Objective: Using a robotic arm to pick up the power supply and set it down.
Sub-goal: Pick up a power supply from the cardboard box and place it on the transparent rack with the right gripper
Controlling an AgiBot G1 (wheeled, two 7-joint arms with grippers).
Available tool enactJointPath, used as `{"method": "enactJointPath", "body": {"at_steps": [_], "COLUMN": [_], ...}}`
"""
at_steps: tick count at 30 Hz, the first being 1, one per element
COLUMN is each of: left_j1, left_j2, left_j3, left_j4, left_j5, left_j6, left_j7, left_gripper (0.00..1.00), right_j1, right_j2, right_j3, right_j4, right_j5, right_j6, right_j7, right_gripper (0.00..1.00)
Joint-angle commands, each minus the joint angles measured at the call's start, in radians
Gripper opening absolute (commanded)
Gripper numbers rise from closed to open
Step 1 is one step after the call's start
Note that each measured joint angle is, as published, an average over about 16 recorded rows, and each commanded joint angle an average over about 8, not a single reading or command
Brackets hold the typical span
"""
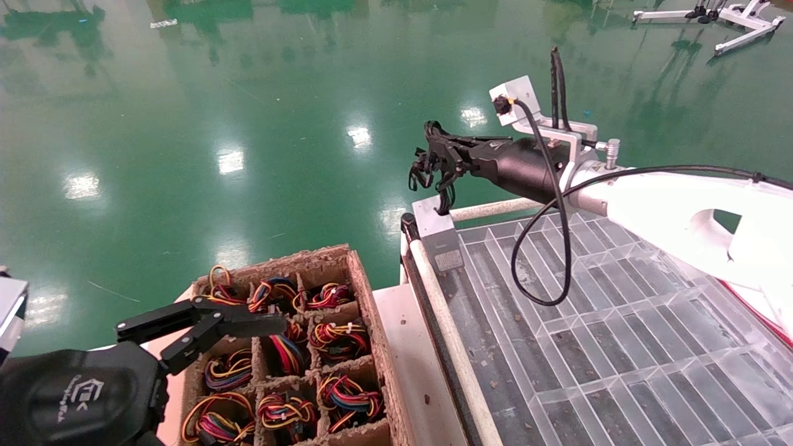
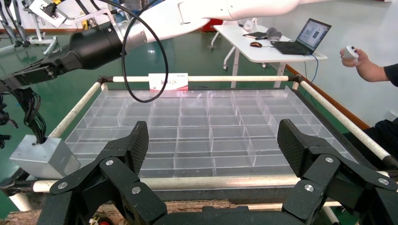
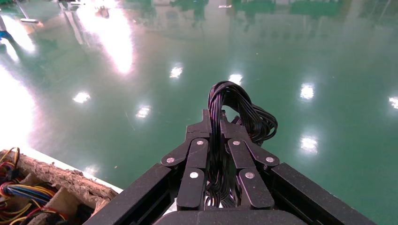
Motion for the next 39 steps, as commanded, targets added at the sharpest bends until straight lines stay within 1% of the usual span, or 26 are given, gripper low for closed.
{"method": "enactJointPath", "body": {"at_steps": [1, 14, 23, 25, 26, 28, 32, 33, 34, 36, 39], "left_j1": [0.000, 0.000, 0.000, 0.000, 0.000, 0.000, 0.000, 0.000, 0.000, 0.000, 0.000], "left_j2": [0.000, 0.000, 0.000, 0.000, 0.000, 0.000, 0.000, 0.000, 0.000, 0.000, 0.000], "left_j3": [0.000, 0.000, 0.001, 0.001, 0.001, 0.001, 0.001, 0.001, 0.001, 0.001, 0.001], "left_j4": [0.000, 0.000, 0.000, 0.000, 0.000, 0.000, 0.000, 0.000, 0.000, 0.000, 0.000], "left_j5": [0.000, 0.000, 0.000, -0.001, -0.001, -0.001, -0.001, -0.001, -0.001, -0.001, -0.001], "left_j6": [0.000, 0.000, 0.000, 0.000, 0.000, 0.000, -0.001, -0.001, -0.001, -0.001, -0.001], "left_j7": [0.000, 0.000, 0.000, 0.000, 0.000, 0.000, 0.001, 0.001, 0.001, 0.001, 0.001], "left_gripper": [1.00, 1.00, 1.00, 1.00, 1.00, 1.00, 1.00, 1.00, 1.00, 1.00, 1.00], "right_j1": [-0.004, -0.033, -0.043, -0.048, -0.051, -0.056, -0.065, -0.067, -0.068, -0.069, -0.069], "right_j2": [-0.004, 0.009, 0.014, 0.014, 0.014, 0.015, 0.017, 0.017, 0.018, 0.018, 0.018], "right_j3": [0.001, 0.012, 0.015, 0.015, 0.015, 0.015, 0.016, 0.016, 0.016, 0.016, 0.016], "right_j4": [-0.002, -0.002, 0.003, 0.002, 0.002, 0.001, 0.000, 0.000, 0.000, 0.000, 0.000], "right_j5": [0.002, 0.017, 0.022, 0.022, 0.022, 0.022, 0.023, 0.024, 0.024, 0.024, 0.024], "right_j6": [0.005, 0.026, 0.021, 0.023, 0.024, 0.027, 0.036, 0.037, 0.038, 0.040, 0.040], "right_j7": [0.003, 0.010, 0.011, 0.008, 0.007, 0.004, -0.002, -0.002, -0.003, -0.003, -0.003], "right_gripper": [0.00, 0.00, 0.00, 0.03, 0.09, 0.26, 0.75, 0.85, 0.92, 0.99, 1.00]}}
